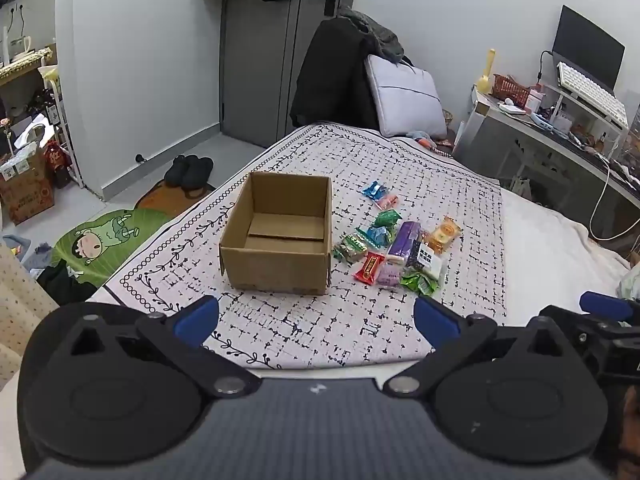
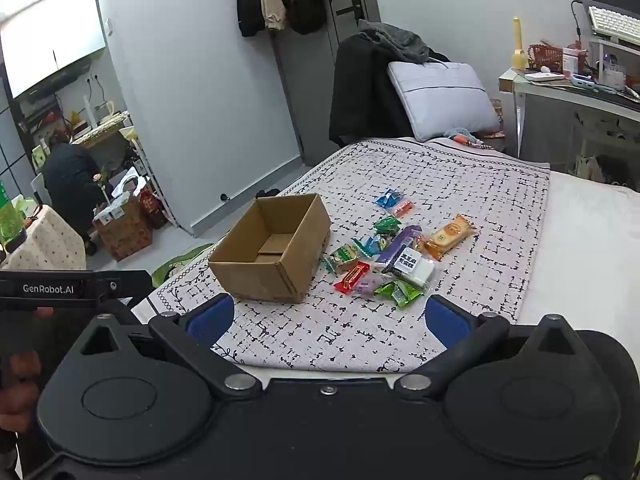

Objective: Organize snacks

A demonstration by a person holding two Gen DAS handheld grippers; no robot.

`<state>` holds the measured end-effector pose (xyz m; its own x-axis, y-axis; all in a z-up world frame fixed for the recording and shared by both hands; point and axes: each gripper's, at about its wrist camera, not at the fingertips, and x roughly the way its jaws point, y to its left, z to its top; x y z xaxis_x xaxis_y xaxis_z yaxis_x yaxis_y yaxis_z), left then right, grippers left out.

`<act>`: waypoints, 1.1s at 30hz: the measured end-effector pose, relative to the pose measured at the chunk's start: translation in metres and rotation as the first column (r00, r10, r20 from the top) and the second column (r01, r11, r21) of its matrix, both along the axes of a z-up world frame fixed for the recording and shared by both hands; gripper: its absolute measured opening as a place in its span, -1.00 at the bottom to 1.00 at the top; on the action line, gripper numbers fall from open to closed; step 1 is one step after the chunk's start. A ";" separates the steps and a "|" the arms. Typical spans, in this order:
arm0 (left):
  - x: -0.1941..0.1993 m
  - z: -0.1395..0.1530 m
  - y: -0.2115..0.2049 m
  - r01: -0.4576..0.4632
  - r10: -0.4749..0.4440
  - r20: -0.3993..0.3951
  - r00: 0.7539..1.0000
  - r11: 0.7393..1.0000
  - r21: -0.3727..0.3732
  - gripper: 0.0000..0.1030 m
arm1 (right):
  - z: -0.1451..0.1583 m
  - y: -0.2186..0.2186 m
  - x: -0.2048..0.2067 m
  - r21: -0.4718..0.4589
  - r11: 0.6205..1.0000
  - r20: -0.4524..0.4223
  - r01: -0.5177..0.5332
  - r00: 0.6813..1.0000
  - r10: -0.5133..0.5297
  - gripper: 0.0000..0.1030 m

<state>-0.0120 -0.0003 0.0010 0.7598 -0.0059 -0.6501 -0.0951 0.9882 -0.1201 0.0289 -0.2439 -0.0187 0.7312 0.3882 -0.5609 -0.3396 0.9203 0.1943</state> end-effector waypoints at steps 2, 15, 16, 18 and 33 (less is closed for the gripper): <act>-0.002 0.003 0.001 -0.003 0.002 -0.017 1.000 1.000 -0.003 1.00 | -0.001 -0.009 -0.001 0.008 1.000 -0.001 0.001 1.000 -0.001 1.00; -0.007 -0.003 -0.013 0.024 -0.024 -0.025 0.999 0.999 -0.023 1.00 | 0.002 -0.008 -0.002 -0.019 1.000 -0.006 0.006 1.000 -0.007 1.00; -0.007 -0.004 -0.013 0.025 -0.025 -0.027 0.999 0.999 -0.024 1.00 | 0.001 -0.008 -0.002 -0.021 1.000 -0.009 0.009 1.000 -0.009 1.00; -0.008 -0.004 -0.012 0.025 -0.026 -0.027 0.999 0.999 -0.030 1.00 | 0.000 -0.008 -0.003 -0.026 1.000 -0.010 0.015 1.000 -0.015 1.00; -0.008 -0.004 -0.006 0.028 -0.028 -0.005 1.000 0.998 -0.055 1.00 | 0.000 -0.007 -0.003 -0.031 0.998 -0.018 0.048 0.999 -0.049 1.00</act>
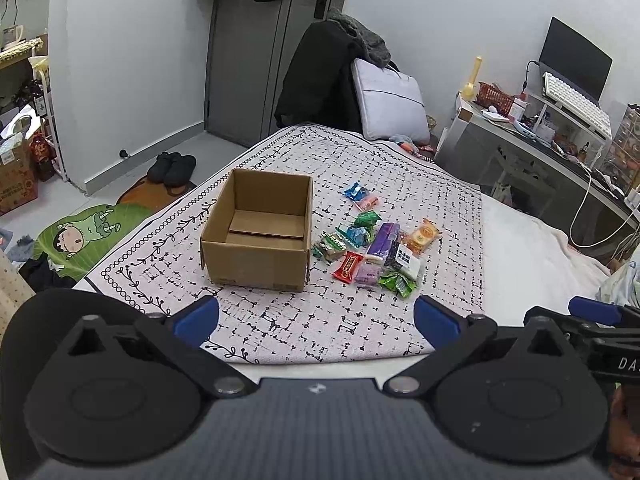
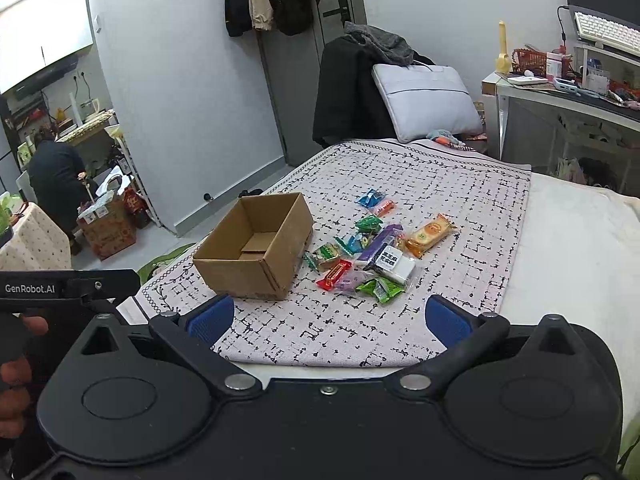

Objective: Organize snacks

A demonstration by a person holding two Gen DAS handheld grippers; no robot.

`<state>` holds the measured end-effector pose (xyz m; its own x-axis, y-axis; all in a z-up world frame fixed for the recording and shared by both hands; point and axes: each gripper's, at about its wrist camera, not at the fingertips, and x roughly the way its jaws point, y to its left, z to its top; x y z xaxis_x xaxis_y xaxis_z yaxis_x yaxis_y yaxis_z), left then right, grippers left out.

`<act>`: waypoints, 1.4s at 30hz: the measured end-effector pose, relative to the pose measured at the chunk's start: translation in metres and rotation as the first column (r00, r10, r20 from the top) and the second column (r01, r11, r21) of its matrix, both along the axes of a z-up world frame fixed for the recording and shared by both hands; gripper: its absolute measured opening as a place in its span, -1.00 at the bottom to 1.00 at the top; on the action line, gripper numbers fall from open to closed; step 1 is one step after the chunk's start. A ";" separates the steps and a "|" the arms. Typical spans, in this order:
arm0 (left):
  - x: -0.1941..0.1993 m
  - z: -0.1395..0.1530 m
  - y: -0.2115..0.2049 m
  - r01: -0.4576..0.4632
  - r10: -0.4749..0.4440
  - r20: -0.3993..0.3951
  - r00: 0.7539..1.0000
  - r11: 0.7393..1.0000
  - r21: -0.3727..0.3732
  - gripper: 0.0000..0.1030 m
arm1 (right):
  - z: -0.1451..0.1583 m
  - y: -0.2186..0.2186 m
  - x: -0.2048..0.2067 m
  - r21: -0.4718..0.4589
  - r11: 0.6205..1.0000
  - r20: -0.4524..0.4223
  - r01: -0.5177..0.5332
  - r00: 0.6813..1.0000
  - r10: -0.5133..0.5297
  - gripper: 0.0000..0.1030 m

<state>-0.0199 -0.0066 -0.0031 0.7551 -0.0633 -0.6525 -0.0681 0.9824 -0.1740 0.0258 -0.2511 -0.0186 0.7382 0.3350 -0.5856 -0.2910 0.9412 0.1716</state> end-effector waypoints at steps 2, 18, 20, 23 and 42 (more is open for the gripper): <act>0.000 0.000 0.000 -0.001 0.001 0.000 1.000 1.000 -0.001 1.00 | -0.001 0.000 0.000 -0.002 1.000 -0.002 0.002 1.000 -0.002 1.00; 0.002 -0.003 -0.004 0.026 -0.025 0.004 1.000 1.000 -0.008 1.00 | 0.002 0.002 -0.001 -0.024 0.999 0.002 0.028 1.000 -0.028 1.00; 0.002 -0.003 -0.004 0.028 -0.028 0.005 1.000 1.000 -0.010 1.00 | 0.003 0.001 0.000 -0.025 0.999 0.004 0.030 1.000 -0.030 1.00; 0.002 -0.004 -0.004 0.028 -0.028 0.003 1.000 1.000 -0.011 1.00 | 0.004 0.001 0.000 -0.026 0.999 0.006 0.032 0.999 -0.032 1.00; 0.005 -0.005 -0.006 0.009 -0.009 0.005 1.000 1.000 -0.016 1.00 | 0.006 0.001 0.006 -0.025 0.999 0.026 0.023 0.999 -0.022 1.00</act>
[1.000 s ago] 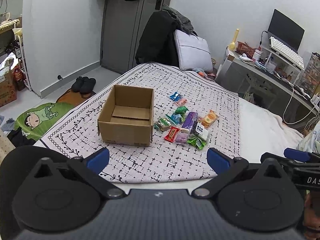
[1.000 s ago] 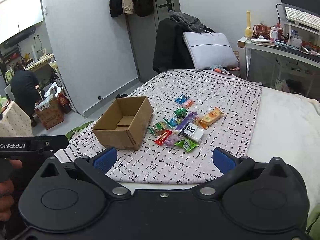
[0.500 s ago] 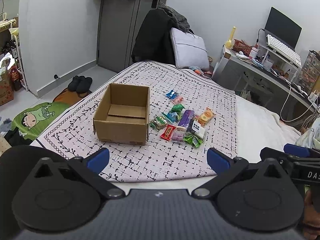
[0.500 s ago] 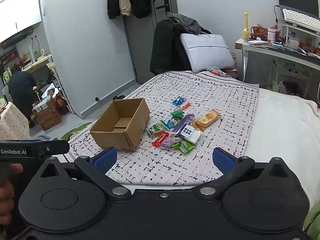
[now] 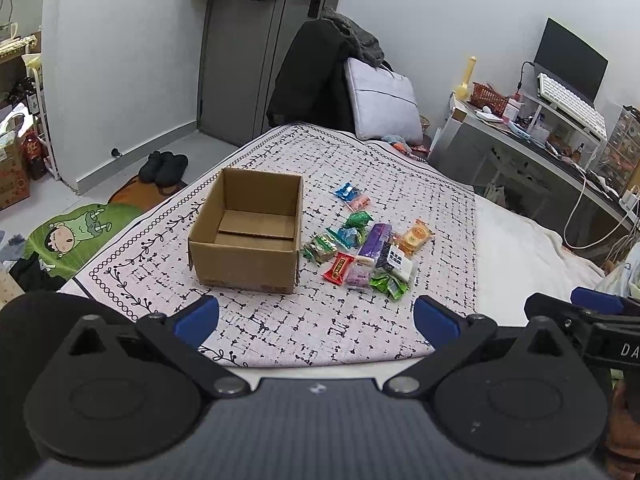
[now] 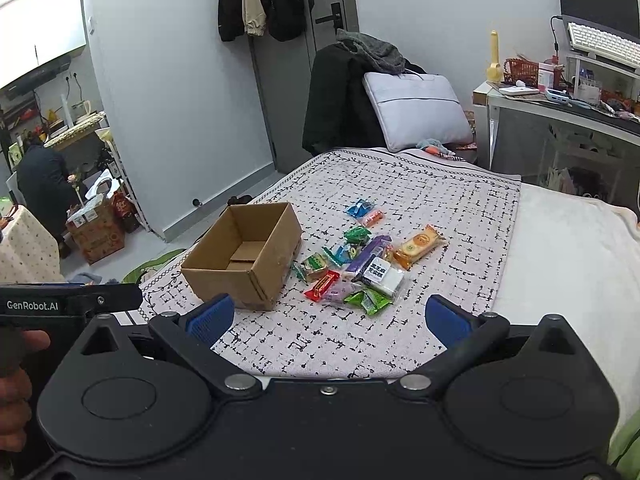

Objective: Organize snacks

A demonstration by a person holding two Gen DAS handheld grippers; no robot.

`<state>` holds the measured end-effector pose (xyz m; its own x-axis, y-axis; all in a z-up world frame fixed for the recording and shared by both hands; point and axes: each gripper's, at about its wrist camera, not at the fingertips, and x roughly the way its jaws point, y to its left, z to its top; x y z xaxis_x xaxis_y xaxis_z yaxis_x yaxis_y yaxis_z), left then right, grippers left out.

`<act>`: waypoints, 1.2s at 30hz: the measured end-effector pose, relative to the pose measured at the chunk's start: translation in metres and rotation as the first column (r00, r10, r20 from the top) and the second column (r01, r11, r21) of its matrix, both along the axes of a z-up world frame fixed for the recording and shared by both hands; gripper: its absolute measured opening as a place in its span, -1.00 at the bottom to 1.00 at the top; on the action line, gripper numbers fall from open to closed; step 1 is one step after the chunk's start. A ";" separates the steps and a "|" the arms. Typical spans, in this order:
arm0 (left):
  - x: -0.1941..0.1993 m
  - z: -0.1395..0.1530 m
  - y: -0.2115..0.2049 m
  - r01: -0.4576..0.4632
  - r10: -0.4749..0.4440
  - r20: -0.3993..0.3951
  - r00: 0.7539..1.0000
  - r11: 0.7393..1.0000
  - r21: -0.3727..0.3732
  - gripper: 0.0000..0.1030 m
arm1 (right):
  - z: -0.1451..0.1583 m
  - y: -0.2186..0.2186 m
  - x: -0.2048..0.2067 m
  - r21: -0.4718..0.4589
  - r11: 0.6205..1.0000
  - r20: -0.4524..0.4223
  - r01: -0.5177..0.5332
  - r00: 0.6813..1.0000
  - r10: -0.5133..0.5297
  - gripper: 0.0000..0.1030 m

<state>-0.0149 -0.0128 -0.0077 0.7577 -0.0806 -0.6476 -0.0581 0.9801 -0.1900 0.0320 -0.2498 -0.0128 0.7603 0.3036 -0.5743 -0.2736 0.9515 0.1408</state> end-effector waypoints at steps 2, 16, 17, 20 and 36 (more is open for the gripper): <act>0.003 -0.001 0.001 -0.006 0.006 -0.003 1.000 1.000 -0.002 1.00 | -0.001 0.001 0.003 0.000 1.000 0.001 0.000 1.000 0.000 1.00; 0.038 -0.010 0.006 -0.028 0.028 -0.009 1.000 0.999 -0.027 1.00 | -0.017 0.001 0.036 0.008 0.999 -0.024 0.033 0.999 -0.033 1.00; 0.041 -0.011 0.006 -0.034 0.033 -0.011 0.999 0.999 -0.027 1.00 | -0.018 0.001 0.038 0.008 0.999 -0.028 0.036 0.999 -0.035 1.00; 0.050 -0.013 0.004 -0.040 0.040 -0.013 0.999 0.999 -0.024 1.00 | -0.023 -0.001 0.047 0.011 0.999 -0.040 0.046 0.998 -0.045 1.00; 0.103 -0.038 -0.011 -0.033 0.030 -0.070 0.997 0.999 -0.041 0.99 | -0.050 -0.018 0.101 0.052 0.994 -0.116 0.092 0.990 -0.085 1.00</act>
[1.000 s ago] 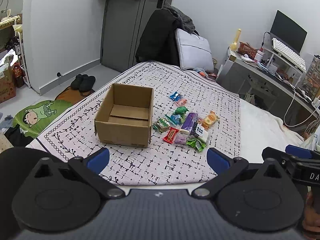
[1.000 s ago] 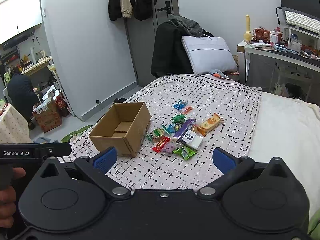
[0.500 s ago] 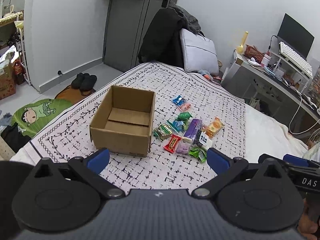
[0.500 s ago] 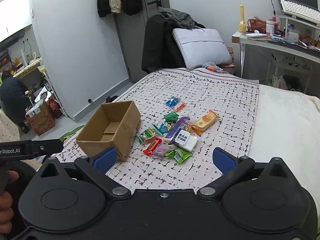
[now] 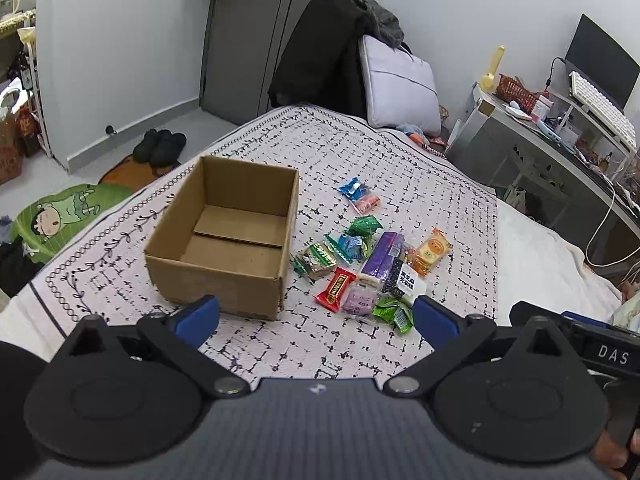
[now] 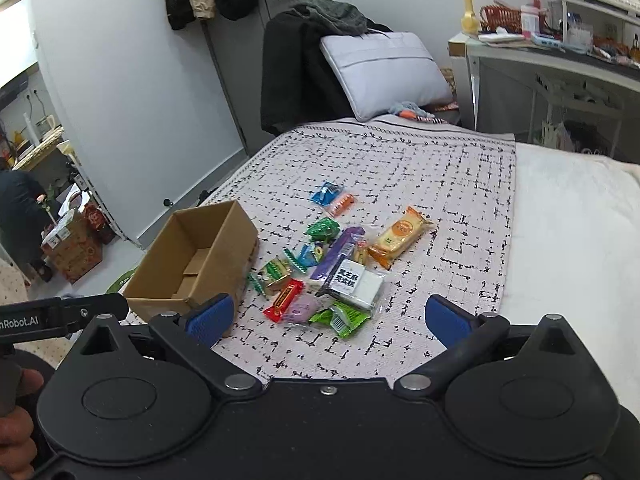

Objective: Organize snacks
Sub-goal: 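Lower the left tool to the pink candy while the right tool approaches the green packet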

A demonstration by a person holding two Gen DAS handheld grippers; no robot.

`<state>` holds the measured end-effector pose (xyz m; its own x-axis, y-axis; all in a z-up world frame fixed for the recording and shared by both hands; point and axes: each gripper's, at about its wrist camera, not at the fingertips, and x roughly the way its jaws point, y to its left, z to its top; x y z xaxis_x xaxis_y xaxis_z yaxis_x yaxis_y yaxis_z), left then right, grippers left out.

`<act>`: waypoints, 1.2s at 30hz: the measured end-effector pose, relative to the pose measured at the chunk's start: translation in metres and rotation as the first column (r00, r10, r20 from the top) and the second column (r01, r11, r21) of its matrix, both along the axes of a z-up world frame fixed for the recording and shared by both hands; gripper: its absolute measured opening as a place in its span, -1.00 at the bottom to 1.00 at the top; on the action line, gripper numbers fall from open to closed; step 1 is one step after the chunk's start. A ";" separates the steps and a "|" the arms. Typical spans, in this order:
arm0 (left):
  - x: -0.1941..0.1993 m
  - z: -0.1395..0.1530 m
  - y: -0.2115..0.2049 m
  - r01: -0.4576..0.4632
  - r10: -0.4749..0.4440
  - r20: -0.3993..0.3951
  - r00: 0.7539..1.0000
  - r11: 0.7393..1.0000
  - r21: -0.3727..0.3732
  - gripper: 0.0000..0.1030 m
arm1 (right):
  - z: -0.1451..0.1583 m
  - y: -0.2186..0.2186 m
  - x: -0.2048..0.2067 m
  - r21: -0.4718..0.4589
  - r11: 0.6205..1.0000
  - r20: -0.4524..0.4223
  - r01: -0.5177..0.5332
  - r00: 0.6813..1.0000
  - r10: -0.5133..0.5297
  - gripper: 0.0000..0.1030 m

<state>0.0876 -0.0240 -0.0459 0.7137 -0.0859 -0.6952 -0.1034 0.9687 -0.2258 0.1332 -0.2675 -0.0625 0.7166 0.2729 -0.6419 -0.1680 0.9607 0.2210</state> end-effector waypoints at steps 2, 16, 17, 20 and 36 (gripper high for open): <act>0.006 -0.003 -0.003 0.001 -0.001 -0.007 1.000 1.000 -0.004 0.99 | -0.004 -0.002 0.007 0.011 1.000 -0.017 0.001 1.000 -0.001 0.99; 0.048 -0.044 -0.026 0.011 -0.018 -0.108 0.994 0.997 -0.070 0.79 | -0.051 -0.011 0.057 0.119 0.992 -0.141 0.039 0.990 -0.022 0.56; 0.052 -0.046 -0.028 0.011 -0.020 -0.114 0.993 0.997 -0.073 0.76 | -0.056 -0.013 0.060 0.128 0.990 -0.149 0.050 0.988 -0.031 0.52; 0.061 -0.053 -0.035 0.010 -0.019 -0.127 0.992 0.997 -0.076 0.67 | -0.068 -0.019 0.069 0.172 0.982 -0.190 0.078 0.981 -0.045 0.41; 0.118 -0.100 -0.059 -0.021 0.003 -0.202 0.979 0.996 -0.086 0.19 | -0.130 -0.035 0.119 0.363 0.910 -0.425 0.199 0.905 -0.028 0.13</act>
